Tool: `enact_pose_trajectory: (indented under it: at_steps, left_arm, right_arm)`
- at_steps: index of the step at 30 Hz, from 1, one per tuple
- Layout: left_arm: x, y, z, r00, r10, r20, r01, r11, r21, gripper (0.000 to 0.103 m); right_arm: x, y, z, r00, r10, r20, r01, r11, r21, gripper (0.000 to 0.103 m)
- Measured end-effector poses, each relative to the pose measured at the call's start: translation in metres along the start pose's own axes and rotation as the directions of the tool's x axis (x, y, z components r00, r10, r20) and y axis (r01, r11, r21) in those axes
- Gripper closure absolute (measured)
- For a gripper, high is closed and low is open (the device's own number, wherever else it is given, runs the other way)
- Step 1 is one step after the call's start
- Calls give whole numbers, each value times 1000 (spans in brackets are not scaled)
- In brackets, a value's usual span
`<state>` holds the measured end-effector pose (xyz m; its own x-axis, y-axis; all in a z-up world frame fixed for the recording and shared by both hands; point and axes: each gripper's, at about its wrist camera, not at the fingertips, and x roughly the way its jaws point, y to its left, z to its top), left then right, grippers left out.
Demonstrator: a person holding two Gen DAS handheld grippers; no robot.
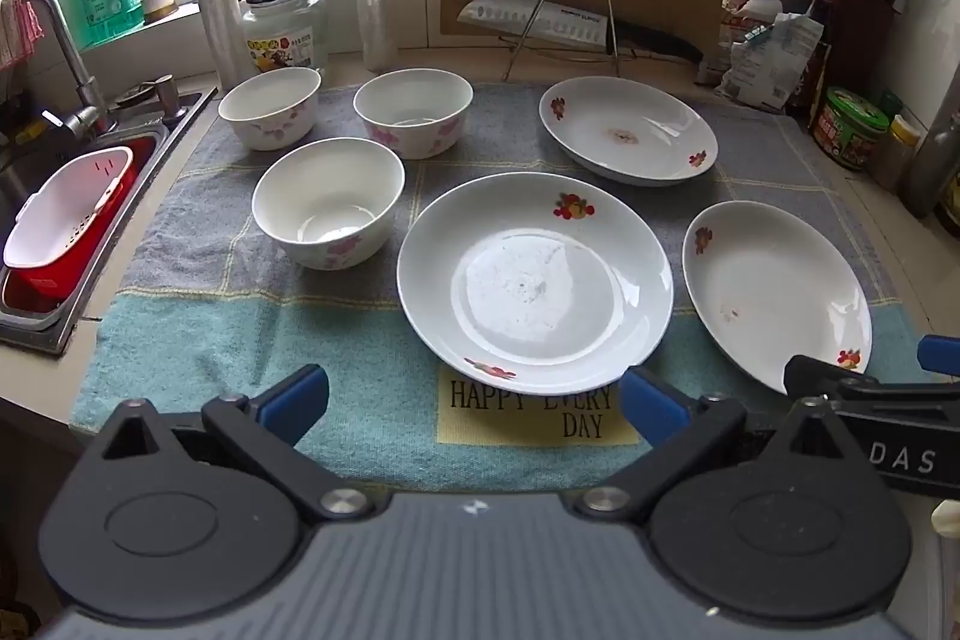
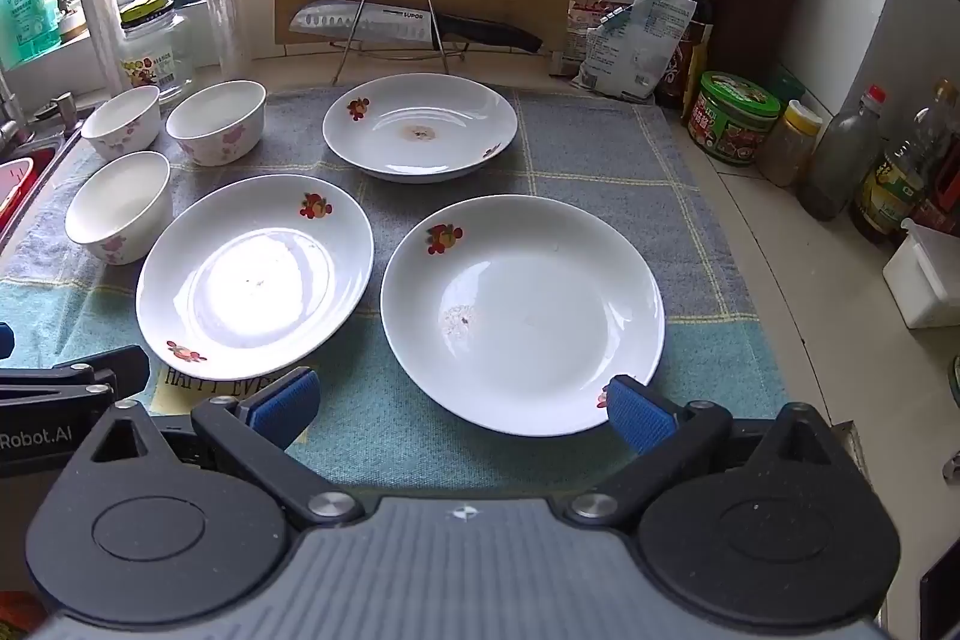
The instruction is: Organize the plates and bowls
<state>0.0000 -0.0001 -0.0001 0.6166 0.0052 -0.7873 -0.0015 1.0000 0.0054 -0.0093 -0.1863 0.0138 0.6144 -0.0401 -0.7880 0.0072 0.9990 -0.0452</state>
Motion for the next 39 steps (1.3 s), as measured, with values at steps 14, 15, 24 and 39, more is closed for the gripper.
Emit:
enact_pose_trajectory:
  at_steps: [14, 15, 24, 39]
  left_arm:
    - [-2, -6, 1, 1000, 2, 7, -2, 1000, 0, 1]
    - [-2, -5, 1, 1000, 1, 7, -1, 1000, -2, 1]
    - [-2, -2, 1, 1000, 4, 9, -4, 1000, -8, 1]
    - [-5, -1, 1, 1000, 5, 15, -5, 1000, -10, 1]
  right_arm:
    - [-9, 2, -3, 1000, -3, 4, 3, 1000, -1, 0]
    - [-11, 3, -3, 1000, -4, 4, 4, 1000, -2, 0]
    - [-1, -1, 1, 1000, -1, -4, 1, 1000, -4, 0]
    - [-4, -1, 2, 1000, -4, 0, 4, 1000, -5, 0]
